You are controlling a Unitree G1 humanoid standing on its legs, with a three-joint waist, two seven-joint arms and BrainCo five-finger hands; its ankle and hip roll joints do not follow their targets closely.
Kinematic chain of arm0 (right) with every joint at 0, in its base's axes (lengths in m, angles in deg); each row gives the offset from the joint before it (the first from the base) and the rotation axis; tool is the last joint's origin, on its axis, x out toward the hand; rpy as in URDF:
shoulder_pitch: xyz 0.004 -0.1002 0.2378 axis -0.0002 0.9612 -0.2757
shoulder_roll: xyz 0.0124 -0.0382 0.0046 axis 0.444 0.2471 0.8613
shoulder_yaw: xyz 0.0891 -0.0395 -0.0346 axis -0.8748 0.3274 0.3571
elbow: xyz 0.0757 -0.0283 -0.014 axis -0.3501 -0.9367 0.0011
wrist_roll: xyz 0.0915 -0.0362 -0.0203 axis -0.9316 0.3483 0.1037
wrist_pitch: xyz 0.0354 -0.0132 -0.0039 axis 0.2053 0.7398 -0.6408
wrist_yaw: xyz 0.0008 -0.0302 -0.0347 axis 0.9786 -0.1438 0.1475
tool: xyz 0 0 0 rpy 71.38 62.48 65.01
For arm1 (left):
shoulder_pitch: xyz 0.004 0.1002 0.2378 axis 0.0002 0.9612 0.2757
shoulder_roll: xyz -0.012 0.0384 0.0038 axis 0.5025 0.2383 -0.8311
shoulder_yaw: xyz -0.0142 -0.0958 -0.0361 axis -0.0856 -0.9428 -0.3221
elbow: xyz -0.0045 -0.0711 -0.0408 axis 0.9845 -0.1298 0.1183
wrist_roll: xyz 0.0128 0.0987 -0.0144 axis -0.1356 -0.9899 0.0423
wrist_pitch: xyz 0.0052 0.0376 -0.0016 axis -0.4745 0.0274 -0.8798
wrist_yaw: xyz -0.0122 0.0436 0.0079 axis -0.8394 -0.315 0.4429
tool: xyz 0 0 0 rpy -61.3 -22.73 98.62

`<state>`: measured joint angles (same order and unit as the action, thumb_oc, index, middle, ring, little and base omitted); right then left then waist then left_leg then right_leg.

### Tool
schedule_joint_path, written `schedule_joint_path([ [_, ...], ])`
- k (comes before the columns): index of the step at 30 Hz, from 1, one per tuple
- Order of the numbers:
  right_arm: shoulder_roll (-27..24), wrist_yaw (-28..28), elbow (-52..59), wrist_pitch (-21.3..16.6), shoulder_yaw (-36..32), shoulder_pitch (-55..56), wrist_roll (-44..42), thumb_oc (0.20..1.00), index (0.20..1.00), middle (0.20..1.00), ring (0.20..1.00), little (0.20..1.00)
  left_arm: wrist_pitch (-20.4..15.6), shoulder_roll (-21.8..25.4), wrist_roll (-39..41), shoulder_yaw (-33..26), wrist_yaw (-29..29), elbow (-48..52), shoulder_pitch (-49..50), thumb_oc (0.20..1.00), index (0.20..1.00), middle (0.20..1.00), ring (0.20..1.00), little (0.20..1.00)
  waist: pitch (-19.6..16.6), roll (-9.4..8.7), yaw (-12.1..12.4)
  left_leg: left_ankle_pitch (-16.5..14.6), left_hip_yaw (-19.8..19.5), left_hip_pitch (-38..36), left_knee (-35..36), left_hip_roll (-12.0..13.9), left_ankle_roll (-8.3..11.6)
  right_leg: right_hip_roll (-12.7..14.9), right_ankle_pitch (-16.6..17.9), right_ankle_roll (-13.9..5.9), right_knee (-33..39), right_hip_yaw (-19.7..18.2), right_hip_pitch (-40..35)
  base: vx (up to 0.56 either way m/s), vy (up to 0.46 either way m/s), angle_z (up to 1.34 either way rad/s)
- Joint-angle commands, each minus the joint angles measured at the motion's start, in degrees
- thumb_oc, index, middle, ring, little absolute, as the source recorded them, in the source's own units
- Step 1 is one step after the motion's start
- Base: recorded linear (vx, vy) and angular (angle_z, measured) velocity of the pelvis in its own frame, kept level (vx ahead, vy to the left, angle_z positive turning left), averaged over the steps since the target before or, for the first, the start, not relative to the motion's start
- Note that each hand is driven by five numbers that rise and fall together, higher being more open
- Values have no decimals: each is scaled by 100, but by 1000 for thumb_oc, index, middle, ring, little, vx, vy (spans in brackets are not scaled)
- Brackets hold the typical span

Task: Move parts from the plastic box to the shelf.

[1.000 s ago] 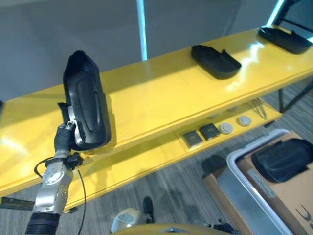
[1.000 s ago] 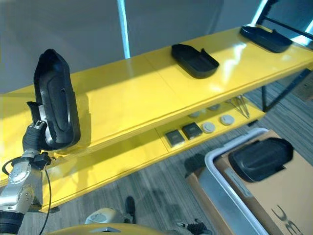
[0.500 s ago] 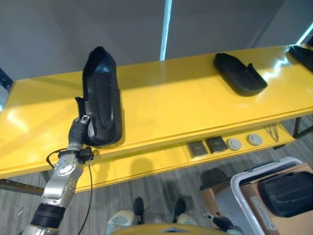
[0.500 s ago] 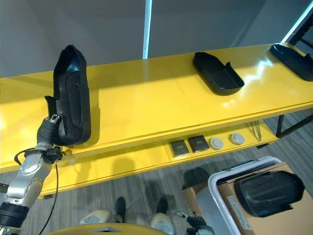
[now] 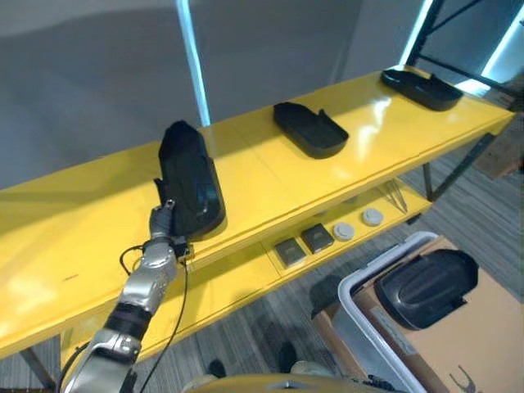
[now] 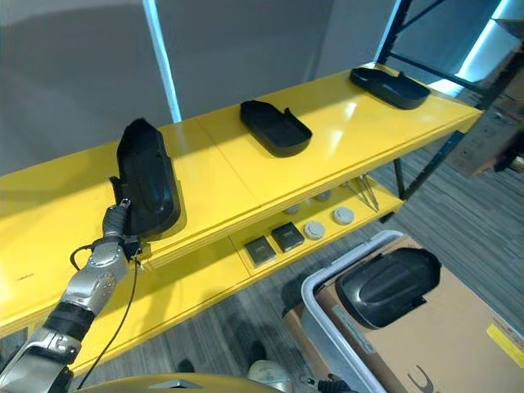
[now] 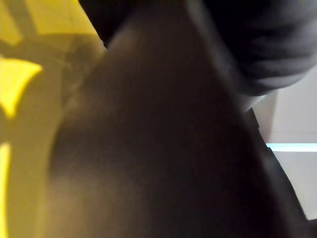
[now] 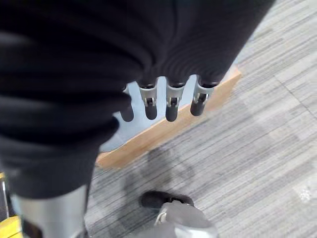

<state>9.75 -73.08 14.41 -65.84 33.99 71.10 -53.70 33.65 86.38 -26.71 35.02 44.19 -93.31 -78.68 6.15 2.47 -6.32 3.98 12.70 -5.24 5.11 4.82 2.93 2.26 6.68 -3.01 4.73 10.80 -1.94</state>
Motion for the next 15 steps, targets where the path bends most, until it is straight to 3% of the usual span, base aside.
schedule_joint_path([
  [1,32,49,-23,-49,285,-7,57,1000,1000,1000,1000,1000,-216,145,-170,-79,501,-498,-774,200,200,200,200,200,-132,-198,-30,-213,256,239,-358,382,128,497,-506,-489,-429,-219,83,40,-4,-26],
  [4,45,98,-110,-96,402,33,228,1000,1000,1000,1000,1000,-129,118,-153,-122,805,-1481,-1235,200,200,200,200,200,-174,-168,-226,-245,384,189,-378,382,115,487,-522,-509,-420,-338,83,46,3,-21],
  [15,-29,135,-503,-401,561,-70,258,1000,1000,1000,1000,1000,362,404,-521,-229,1080,-3397,-1877,200,200,200,200,200,-191,-167,-506,-311,516,165,-417,375,137,455,-535,-523,-340,-564,94,7,4,-14],
])
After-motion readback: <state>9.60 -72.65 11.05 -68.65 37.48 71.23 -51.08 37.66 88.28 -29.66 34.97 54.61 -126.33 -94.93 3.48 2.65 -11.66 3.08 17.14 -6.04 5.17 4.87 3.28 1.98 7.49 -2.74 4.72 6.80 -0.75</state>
